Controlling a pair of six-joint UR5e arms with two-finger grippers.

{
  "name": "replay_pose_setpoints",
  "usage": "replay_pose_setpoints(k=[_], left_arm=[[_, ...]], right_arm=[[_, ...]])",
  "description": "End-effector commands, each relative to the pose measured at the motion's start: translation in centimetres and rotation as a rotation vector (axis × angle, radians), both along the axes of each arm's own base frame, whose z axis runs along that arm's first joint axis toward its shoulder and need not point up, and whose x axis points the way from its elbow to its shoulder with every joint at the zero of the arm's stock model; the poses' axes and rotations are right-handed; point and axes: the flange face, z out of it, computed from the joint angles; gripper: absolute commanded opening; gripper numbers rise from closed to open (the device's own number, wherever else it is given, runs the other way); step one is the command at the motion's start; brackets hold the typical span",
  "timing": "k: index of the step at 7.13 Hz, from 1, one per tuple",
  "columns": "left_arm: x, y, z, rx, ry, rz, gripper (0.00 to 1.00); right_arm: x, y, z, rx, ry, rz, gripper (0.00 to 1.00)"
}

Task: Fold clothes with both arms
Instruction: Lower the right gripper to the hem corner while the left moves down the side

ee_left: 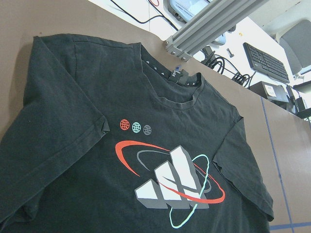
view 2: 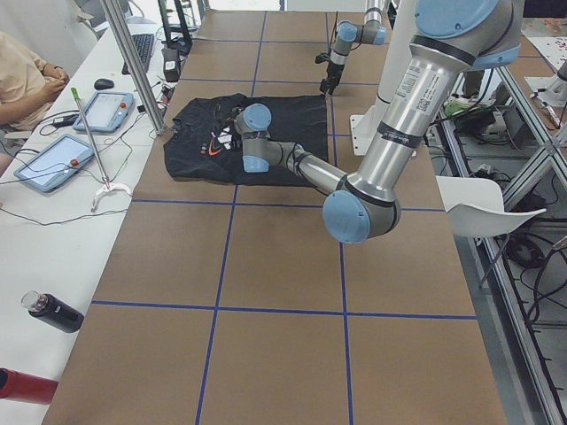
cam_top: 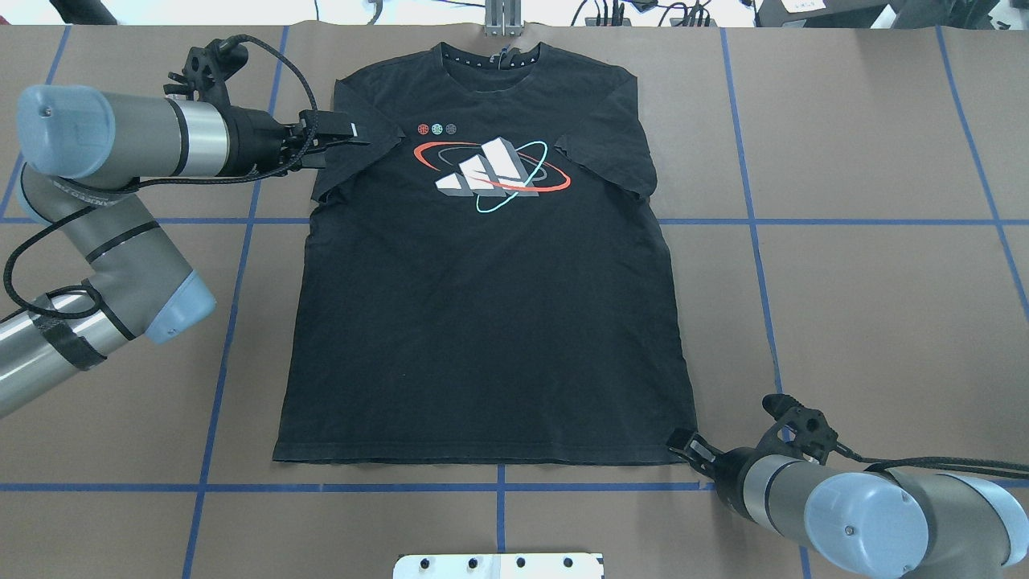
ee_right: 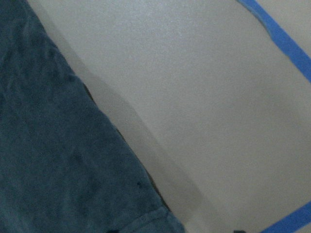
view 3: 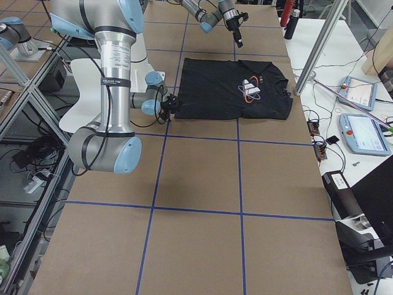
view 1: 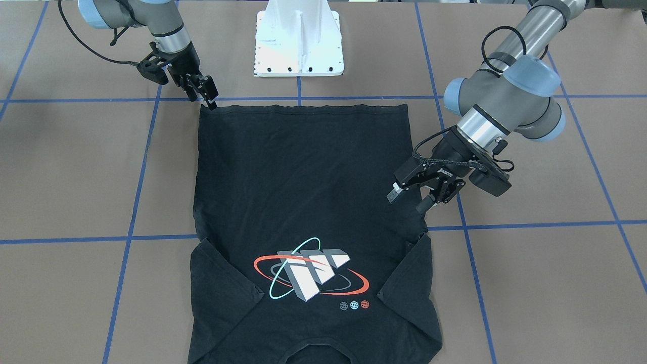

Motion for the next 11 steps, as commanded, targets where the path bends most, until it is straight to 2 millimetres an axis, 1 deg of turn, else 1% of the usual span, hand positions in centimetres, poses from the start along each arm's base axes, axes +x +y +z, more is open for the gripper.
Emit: replay_pose_setpoints(k=[1, 2, 3, 4, 5, 6, 7, 8, 9, 10, 11], left_arm=[[0.12, -0.12, 0.35, -0.003, -0.006, 0.000, 0.97], [0.12, -0.12, 0.35, -0.003, -0.006, 0.000, 0.97], [0.13, -0.16, 0.42, -0.004, -0.007, -0.002, 0.97], [0.12, -0.15, 0.52, -0.004, -0.009, -0.002, 0.97], [0.14, -0.17, 0.59, -0.005, -0.010, -0.002, 0.97], [0.14, -0.17, 0.60, -0.005, -0.010, -0.002, 0.97], [0.15, -0.16, 0.59, -0.005, -0.010, 0.000, 0.97], [0.16, -0.18, 0.49, -0.004, -0.009, 0.000, 0.97], [0.17, -0.16, 0.49, -0.004, -0.009, 0.001, 0.97], [0.12, -0.11, 0.35, -0.003, -0.006, 0.001, 0.97], [0.08, -0.02, 0.15, -0.002, -0.003, 0.004, 0.97]], right_arm=[[0.46, -0.84, -0.21, 0.003, 0.008, 0.017, 0.78], [0.35, -0.74, 0.11, 0.001, 0.028, 0.015, 0.75], [0.35, -0.66, -0.28, 0.002, 0.022, 0.014, 0.65], [0.18, -0.70, -0.65, 0.004, 0.015, 0.015, 0.58], [0.14, -0.70, -0.58, 0.004, 0.016, 0.015, 0.50], [0.18, -0.63, -0.58, 0.004, 0.016, 0.013, 0.50], [0.27, -0.69, -0.58, 0.004, 0.016, 0.015, 0.46], [0.28, -0.61, -0.51, 0.004, 0.018, 0.013, 0.28], [0.28, -0.54, -0.44, 0.003, 0.019, 0.012, 0.07], [0.26, -0.34, -0.30, 0.004, 0.022, 0.008, 0.00], [0.74, -0.48, -0.83, 0.008, 0.013, 0.009, 0.00]])
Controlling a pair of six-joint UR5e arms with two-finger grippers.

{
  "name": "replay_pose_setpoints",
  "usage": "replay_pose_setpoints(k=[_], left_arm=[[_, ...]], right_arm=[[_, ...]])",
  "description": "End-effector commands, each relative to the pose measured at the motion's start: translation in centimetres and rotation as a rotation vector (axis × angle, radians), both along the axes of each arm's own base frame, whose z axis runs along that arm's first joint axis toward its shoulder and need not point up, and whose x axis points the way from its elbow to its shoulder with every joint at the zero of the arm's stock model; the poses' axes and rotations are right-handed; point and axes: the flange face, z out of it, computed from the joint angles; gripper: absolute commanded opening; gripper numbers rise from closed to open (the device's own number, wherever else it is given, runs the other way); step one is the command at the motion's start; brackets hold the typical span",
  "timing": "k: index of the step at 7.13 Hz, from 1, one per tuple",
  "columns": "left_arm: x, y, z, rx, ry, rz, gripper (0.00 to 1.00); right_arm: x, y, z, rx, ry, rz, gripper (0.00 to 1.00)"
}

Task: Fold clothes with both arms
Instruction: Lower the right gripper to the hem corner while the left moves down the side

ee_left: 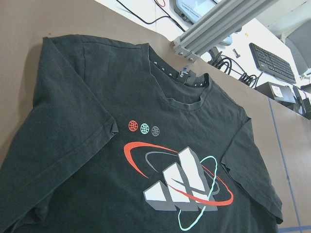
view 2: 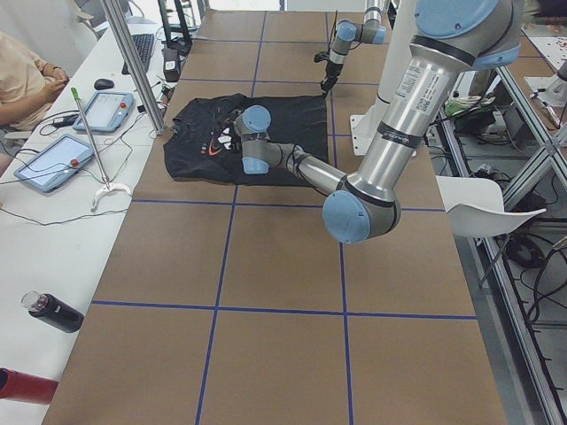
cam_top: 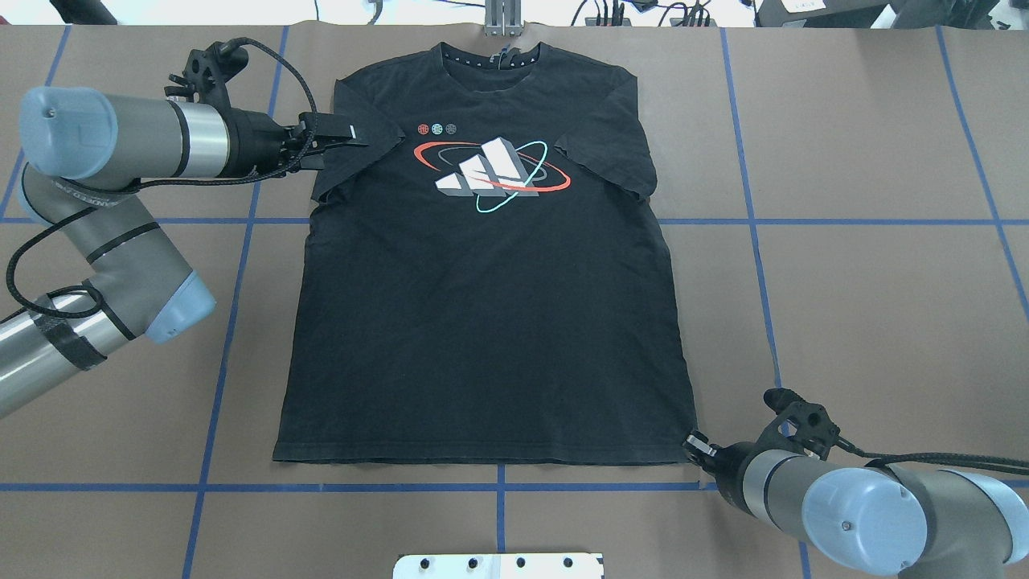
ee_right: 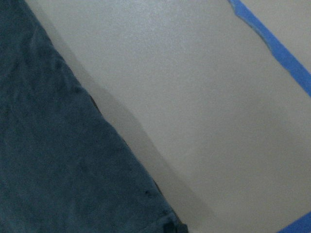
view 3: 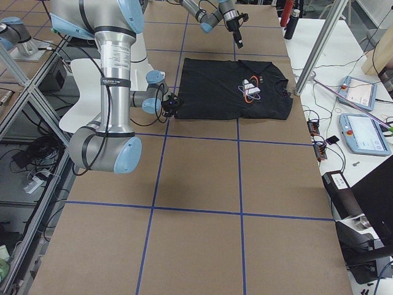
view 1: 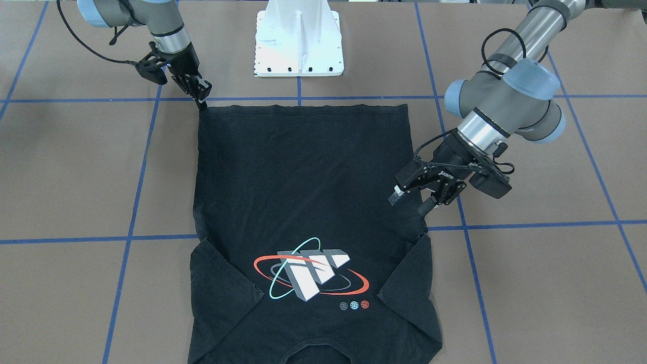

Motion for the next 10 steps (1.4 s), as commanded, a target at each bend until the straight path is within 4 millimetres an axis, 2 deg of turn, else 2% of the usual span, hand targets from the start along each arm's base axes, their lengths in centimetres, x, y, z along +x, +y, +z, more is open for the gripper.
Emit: replay_pose_setpoints(k=[1, 2, 3, 4, 5, 6, 7, 8, 9, 10], left_arm=[[-0.3, 0.1, -0.5, 0.003, 0.008, -0.003, 0.97], [-0.6, 0.3, -1.8, -0.023, -0.013, -0.006, 0.97], [-3.1, 4.5, -1.9, -0.071, -0.060, 0.009, 0.97], [-3.5, 8.8, -2.8, -0.101, -0.097, 0.046, 0.98], [-3.0, 12.4, -1.9, -0.124, -0.151, 0.038, 0.98], [-2.3, 15.1, -0.4, -0.156, -0.208, 0.059, 0.99], [-2.4, 18.4, -1.7, -0.183, -0.252, 0.106, 0.99], [-2.4, 19.7, -2.2, -0.190, -0.275, 0.111, 0.99], [-2.4, 21.0, -1.1, -0.222, -0.288, 0.116, 0.99], [-0.9, 22.8, -0.1, -0.276, -0.293, 0.119, 0.98]], right_arm=[[1.0, 0.1, -1.6, 0.000, -0.033, -0.008, 0.00], [1.8, 0.1, -1.4, -0.003, -0.028, -0.007, 0.00], [2.4, 0.3, -1.2, -0.004, -0.022, -0.010, 0.00], [3.7, 0.5, -1.1, -0.005, -0.017, -0.012, 0.00], [5.2, 0.7, -1.3, -0.009, -0.018, -0.016, 0.00], [5.3, 1.1, -1.4, -0.013, -0.020, -0.029, 0.00], [5.6, 1.3, -1.2, -0.015, -0.014, -0.033, 0.00], [6.1, 2.0, -1.3, -0.020, -0.013, -0.049, 0.00], [6.2, 2.0, -1.7, -0.019, -0.022, -0.050, 0.00], [6.2, 2.1, -1.7, -0.019, -0.022, -0.052, 0.00]])
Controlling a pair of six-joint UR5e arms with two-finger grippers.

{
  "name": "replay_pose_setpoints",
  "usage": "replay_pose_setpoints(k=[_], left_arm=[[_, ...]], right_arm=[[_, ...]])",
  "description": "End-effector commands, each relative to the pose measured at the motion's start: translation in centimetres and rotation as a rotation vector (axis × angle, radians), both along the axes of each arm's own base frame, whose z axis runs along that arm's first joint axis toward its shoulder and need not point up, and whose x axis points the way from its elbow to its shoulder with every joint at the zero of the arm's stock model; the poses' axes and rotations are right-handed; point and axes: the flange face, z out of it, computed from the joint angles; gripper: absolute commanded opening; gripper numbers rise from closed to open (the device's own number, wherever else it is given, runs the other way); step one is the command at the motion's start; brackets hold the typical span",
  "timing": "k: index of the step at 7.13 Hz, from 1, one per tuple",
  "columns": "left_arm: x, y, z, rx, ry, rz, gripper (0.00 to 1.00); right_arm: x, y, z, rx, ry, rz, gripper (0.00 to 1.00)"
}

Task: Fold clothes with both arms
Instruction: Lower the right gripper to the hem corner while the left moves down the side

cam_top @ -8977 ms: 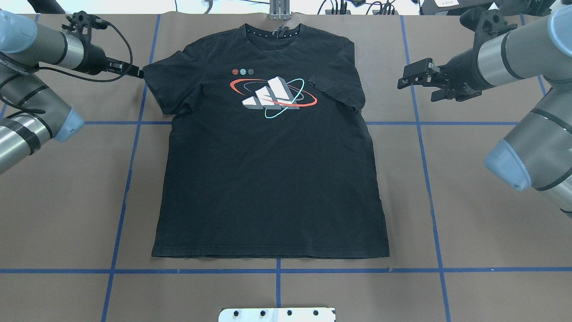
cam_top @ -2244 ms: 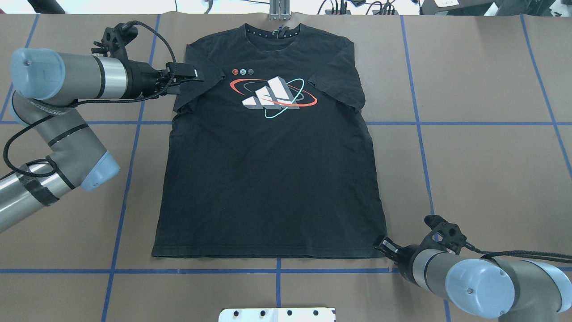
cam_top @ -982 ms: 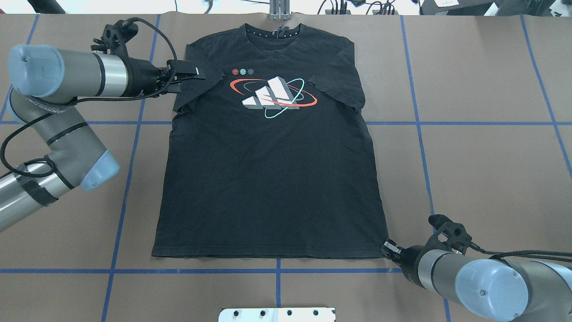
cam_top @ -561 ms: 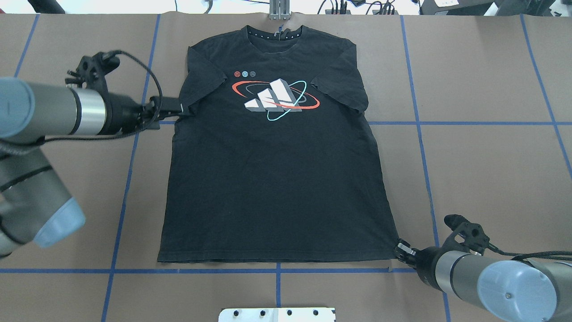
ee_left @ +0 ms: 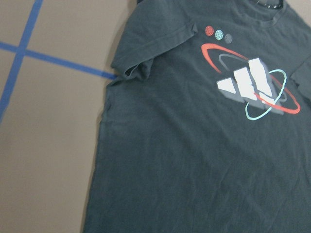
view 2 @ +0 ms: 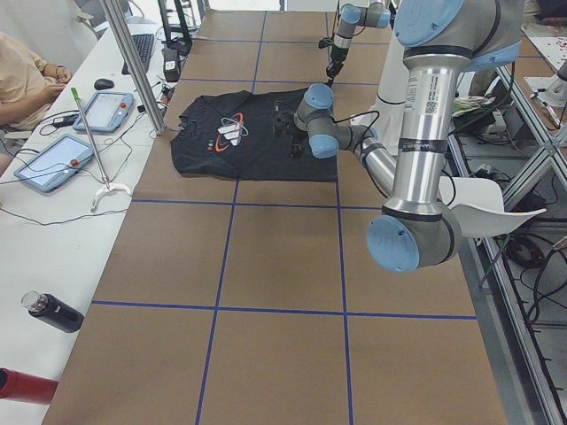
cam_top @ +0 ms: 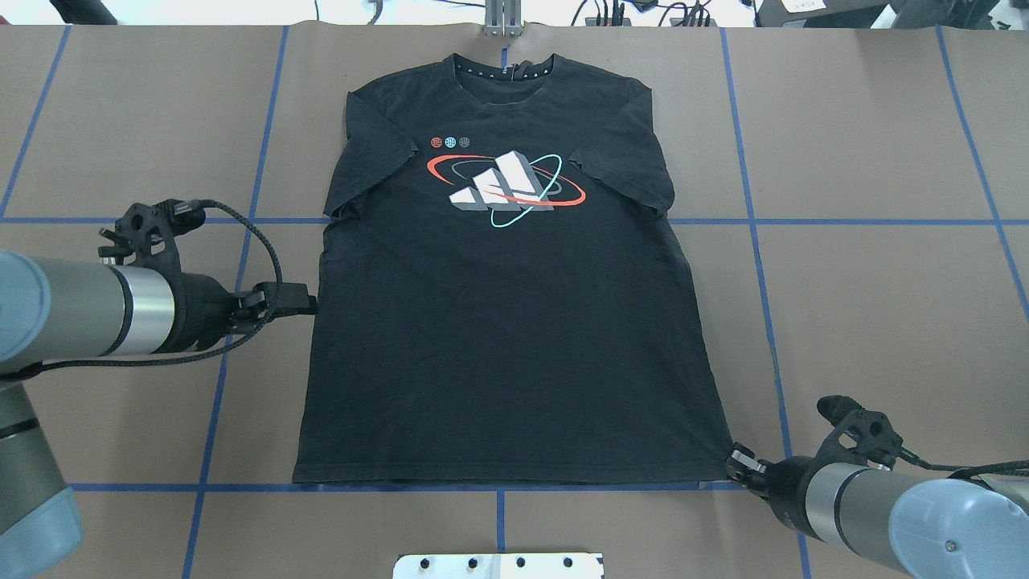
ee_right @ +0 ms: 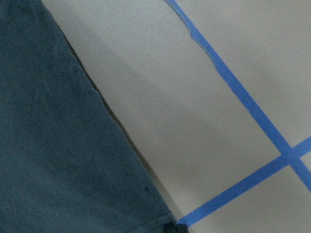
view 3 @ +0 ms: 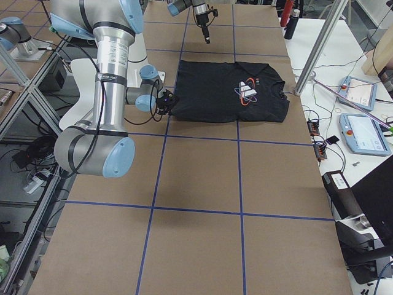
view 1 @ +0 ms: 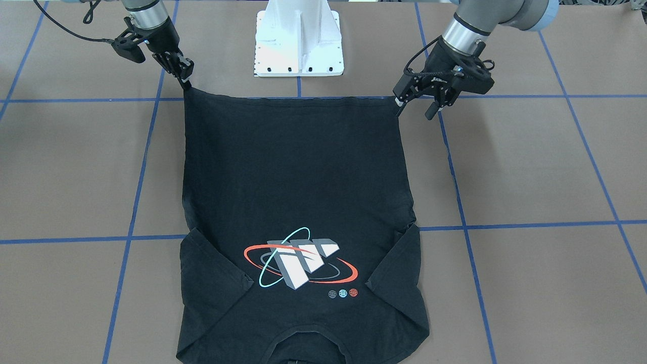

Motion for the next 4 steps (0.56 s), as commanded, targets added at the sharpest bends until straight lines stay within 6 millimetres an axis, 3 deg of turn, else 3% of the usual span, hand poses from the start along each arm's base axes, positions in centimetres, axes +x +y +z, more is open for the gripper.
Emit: replay_pose_setpoints(k=[1, 2, 4], left_arm=[[2.0, 4.6, 2.7, -0.088, -0.045, 0.006, 0.97], [4.4, 7.5, 3.2, -0.169, -0.035, 0.004, 0.92], [6.4, 9.7, 4.0, -0.192, -0.053, 0.022, 0.88]], right_arm=[[0.3, 0.2, -0.4, 0.000, -0.007, -0.004, 0.00], [0.6, 0.4, -0.8, -0.001, -0.015, -0.007, 0.00], [0.5, 1.1, -0.6, -0.002, -0.008, -0.025, 0.00]])
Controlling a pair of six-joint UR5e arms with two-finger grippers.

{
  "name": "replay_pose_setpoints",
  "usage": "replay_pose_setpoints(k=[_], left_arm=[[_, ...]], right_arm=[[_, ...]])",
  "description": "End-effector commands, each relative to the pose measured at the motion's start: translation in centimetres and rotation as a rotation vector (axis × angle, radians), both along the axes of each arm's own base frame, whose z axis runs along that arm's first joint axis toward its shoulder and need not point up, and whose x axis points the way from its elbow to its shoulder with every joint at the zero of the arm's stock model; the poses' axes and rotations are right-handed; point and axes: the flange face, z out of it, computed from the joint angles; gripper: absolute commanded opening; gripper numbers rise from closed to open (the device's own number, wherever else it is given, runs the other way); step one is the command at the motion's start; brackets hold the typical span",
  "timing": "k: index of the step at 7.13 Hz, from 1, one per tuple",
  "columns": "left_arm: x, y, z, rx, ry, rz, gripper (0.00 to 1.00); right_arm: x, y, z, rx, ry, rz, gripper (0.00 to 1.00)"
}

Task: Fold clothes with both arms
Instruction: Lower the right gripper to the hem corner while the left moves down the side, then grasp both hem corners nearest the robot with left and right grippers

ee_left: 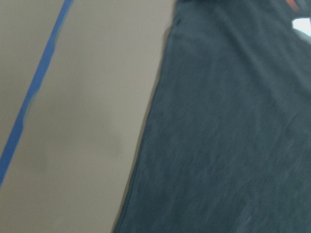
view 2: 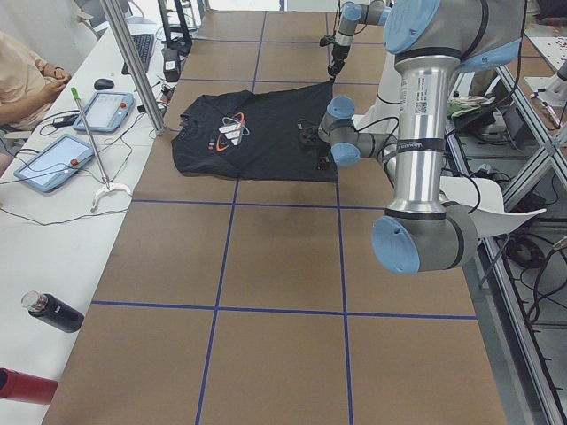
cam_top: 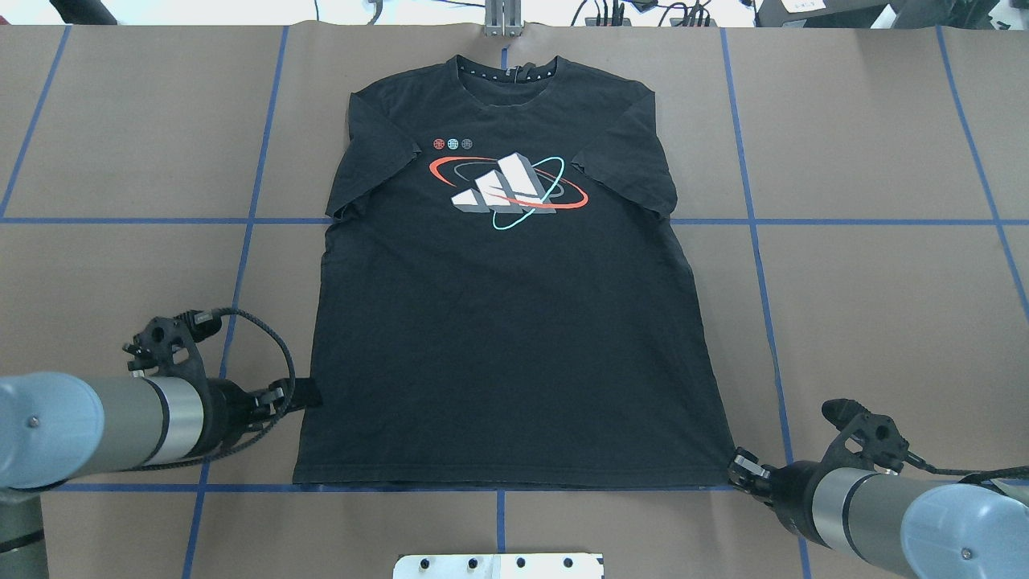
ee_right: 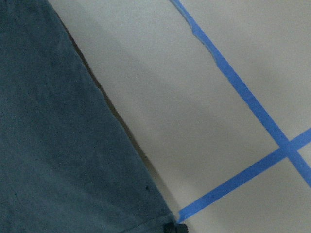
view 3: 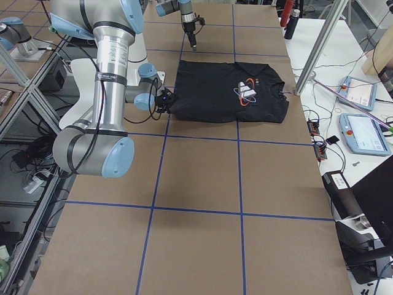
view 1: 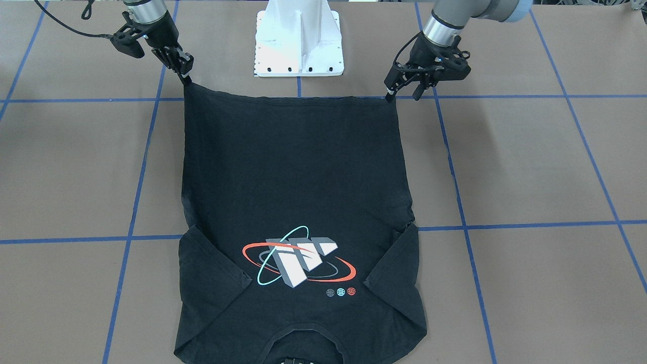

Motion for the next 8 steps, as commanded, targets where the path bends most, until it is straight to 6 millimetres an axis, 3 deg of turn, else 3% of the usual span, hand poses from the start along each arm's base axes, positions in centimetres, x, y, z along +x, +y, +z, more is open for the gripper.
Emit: replay_pose_setpoints(k=[1, 3, 8], left_arm=[[2.1, 2.2, 1.6, -0.047, -0.025, 0.018, 0.86], [3.2, 2.9, 2.9, -0.058, -0.051, 0.033, 0.86], [5.0, 5.0, 3.9, -0.075, -0.072, 0.074, 0.70]], right_arm=[[-0.3, 1.0, 0.1, -0.001, 0.004, -0.025, 0.00], [-0.4, 1.4, 0.1, -0.001, 0.004, -0.035, 0.00], [-0.2, 0.7, 0.1, 0.001, 0.002, -0.017, 0.00]])
